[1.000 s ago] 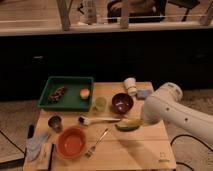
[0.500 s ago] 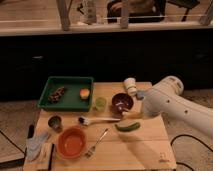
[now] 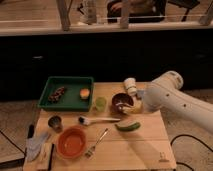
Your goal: Place banana in purple bowl
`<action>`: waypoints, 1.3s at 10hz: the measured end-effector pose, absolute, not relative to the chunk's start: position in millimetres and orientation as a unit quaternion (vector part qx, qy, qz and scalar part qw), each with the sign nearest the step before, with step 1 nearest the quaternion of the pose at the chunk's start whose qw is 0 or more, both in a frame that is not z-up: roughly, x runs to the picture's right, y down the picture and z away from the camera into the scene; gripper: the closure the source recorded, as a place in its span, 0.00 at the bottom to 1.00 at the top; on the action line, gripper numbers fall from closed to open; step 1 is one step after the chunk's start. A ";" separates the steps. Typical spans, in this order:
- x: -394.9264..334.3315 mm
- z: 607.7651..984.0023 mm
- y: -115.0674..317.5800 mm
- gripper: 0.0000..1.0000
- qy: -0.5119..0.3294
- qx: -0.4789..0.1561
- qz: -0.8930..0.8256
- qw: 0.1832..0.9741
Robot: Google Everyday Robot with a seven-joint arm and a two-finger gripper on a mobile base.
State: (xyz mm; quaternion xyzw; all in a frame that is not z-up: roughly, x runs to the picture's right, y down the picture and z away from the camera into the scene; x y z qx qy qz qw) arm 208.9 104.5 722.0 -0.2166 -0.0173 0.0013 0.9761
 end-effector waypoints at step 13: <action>212.3 771.5 64.8 0.96 -0.027 -0.212 0.032 0.976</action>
